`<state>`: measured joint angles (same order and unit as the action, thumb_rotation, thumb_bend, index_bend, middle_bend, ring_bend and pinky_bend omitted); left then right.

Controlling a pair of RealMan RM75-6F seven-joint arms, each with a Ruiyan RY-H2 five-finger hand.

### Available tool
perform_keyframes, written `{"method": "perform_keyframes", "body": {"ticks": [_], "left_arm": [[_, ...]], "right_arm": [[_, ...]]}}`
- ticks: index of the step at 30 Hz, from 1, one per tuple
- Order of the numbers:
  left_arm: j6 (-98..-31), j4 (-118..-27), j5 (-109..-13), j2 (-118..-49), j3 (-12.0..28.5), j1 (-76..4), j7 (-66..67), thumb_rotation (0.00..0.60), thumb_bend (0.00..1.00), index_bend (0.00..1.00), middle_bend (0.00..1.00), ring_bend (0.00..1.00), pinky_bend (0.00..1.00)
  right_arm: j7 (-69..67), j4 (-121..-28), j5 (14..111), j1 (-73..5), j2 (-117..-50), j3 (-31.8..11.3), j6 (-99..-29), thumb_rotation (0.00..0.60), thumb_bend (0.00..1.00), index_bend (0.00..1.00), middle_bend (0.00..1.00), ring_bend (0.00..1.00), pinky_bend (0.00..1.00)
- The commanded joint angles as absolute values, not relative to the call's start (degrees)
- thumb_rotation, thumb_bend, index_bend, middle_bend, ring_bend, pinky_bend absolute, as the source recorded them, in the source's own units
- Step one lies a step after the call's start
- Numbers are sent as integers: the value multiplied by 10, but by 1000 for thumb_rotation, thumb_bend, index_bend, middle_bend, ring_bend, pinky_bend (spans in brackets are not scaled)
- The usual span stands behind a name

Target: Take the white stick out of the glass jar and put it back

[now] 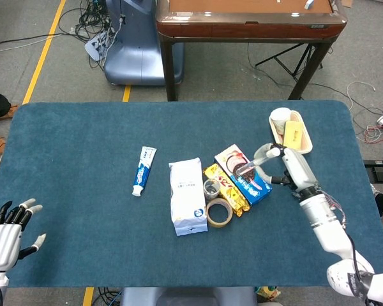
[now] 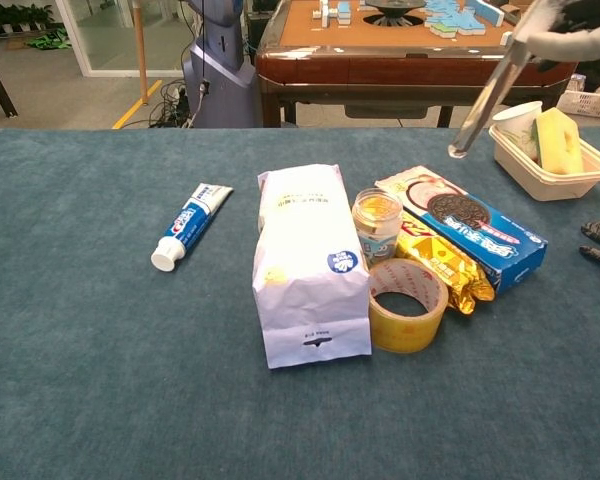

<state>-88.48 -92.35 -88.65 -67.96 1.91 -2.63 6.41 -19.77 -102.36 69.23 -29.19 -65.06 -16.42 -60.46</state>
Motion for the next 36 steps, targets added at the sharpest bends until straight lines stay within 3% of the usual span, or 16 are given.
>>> {"method": "perform_keyframes", "body": {"ticks": [1,12,27,31,36], "left_arm": [[-883,-926,-888,-679,19,-28,66,600,272,252,169,211,47],[-885,-933,-889,-677,16,-28,73,600,272,252,169,211,47],[-886,-931,-887,-674,12,-25,68,600,272,252,169,211,47],[-885,-930,-887,-675,13,-26,68,600,272,252,169,211,47],[-883,-929,-887,-676,14,-27,69,600,272,252,169,211,47]], "right_arm": [[-160,-1022,675,-280,-634,-153,-610,600,533,610,419,306,272],[55,-986,639,-278,-657,-119,-654,600,533,625,429,306,272],[-234,-992,623,-261,-664,-159,-548,600,534,625,434,319,272],[-159,-969,633,-270,-658,-139,-550,600,534,625,438,319,272],[-10,-947,632,-276,-679,-122,-608,600,534,625,438,319,272]]}}
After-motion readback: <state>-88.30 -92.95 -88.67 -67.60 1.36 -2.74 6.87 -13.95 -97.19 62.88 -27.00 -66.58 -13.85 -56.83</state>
